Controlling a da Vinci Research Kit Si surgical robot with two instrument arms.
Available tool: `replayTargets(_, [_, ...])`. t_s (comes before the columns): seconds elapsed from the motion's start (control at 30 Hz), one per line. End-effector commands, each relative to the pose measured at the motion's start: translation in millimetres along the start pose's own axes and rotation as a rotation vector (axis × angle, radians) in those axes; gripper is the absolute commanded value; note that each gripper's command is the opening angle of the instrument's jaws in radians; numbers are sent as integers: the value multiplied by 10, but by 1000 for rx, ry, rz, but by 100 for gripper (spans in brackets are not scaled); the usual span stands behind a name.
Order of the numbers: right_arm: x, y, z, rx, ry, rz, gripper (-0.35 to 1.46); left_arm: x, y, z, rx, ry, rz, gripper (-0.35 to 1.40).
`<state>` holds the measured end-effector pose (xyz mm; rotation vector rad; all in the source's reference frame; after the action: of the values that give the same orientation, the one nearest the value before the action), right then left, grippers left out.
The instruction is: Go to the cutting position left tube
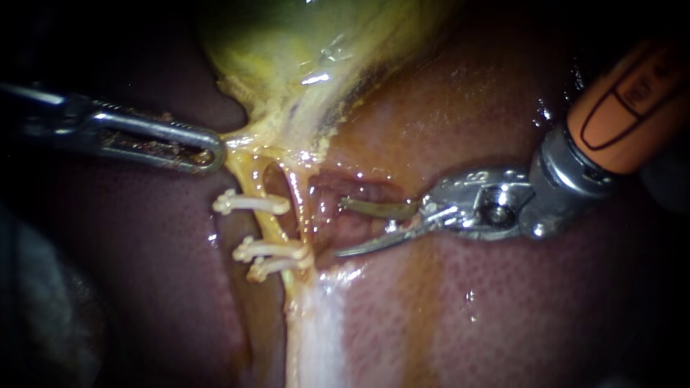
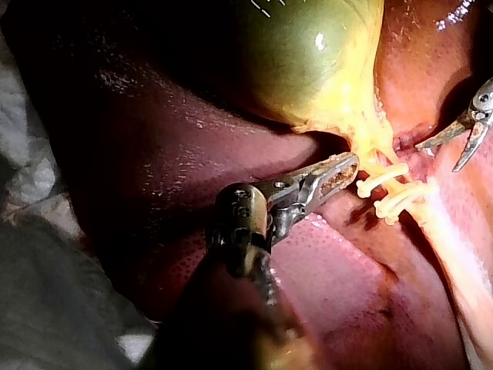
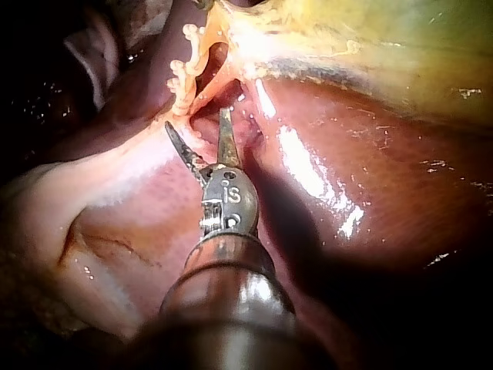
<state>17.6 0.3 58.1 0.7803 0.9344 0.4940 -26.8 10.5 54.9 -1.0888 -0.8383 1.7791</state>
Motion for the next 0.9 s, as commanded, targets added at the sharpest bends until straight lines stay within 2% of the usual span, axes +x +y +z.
replayTargets(0.03, [2,-2,1,-1,0,1,125,0,0,0,1,0,0,-35])
replayTargets(0.23, [14,-10,16,10,-7,5,125,0,-1,0,1,0,0,-35])
replayTargets(0.9, [14,-7,51,33,-27,-1,123,0,-1,0,1,0,0,-35])
